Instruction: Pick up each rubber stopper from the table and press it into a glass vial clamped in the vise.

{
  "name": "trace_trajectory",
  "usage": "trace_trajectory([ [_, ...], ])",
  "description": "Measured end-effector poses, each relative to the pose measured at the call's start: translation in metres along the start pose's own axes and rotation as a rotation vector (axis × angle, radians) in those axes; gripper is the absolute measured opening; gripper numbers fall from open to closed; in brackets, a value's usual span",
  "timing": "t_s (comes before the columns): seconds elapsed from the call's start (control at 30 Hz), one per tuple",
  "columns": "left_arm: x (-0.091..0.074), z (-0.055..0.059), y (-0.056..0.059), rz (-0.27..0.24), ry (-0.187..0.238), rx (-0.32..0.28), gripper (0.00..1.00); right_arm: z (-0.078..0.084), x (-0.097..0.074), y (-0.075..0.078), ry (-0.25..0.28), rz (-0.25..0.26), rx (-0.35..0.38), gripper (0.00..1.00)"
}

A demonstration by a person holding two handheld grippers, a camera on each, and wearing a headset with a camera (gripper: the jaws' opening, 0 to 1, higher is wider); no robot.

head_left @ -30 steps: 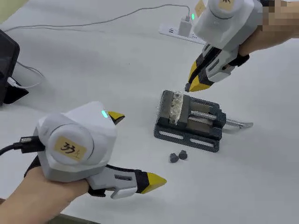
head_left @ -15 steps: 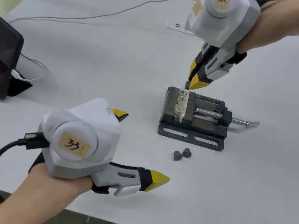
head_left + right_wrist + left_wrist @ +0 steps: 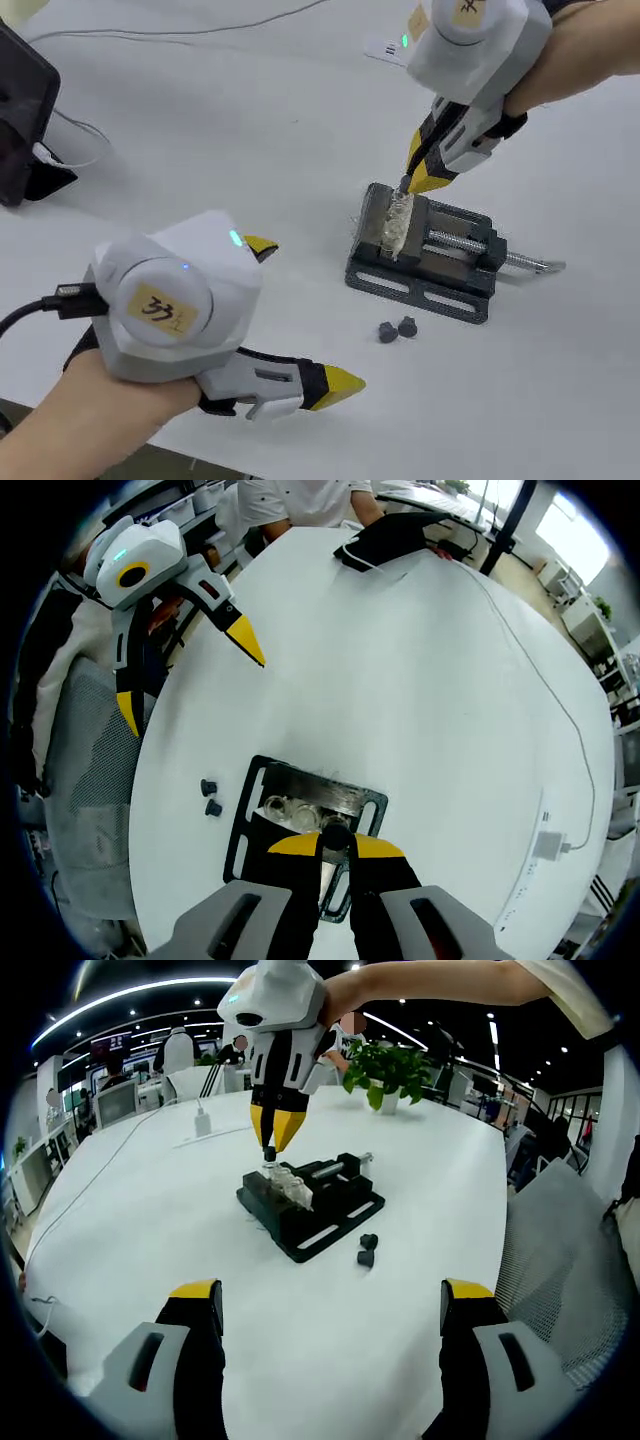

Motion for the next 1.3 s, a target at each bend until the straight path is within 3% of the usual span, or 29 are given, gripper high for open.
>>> trace_trajectory([
  [0.5, 0.0019, 0.0027, 0.0004, 0.007, -0.005, -0.013, 0.87, 0.0007, 0.0050, -0.0002, -0.029, -0.002, 0.002, 0.05],
  [0.9, 0.0066, -0.0013, 0.0021, 0.012, 0.007, -0.012, 0.87, 0.0001, 0.0042, -0.0003, -0.078, 0.025, 0.059, 0.05],
  [1.27, 0.0080, -0.0029, 0.0016, 0.013, 0.014, -0.012, 0.87, -0.0005, 0.0066, 0.0049, -0.067, 0.044, 0.236, 0.04],
  [1.3, 0.0080, -0.0027, 0.0016, 0.014, 0.014, -0.014, 0.87, -0.0002, 0.0068, 0.0048, -0.063, 0.055, 0.305, 0.04],
])
Point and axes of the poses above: the centre of the closed fingertips' face, and the gripper's own axes: x roughly forward along the fingers, y roughly to its right, z roughly out of its underside, the point moved 2 cm from there along -x, roughly backward along the fingers, and after that the axes turned 10 degrees about x, right-handed, at the moved point
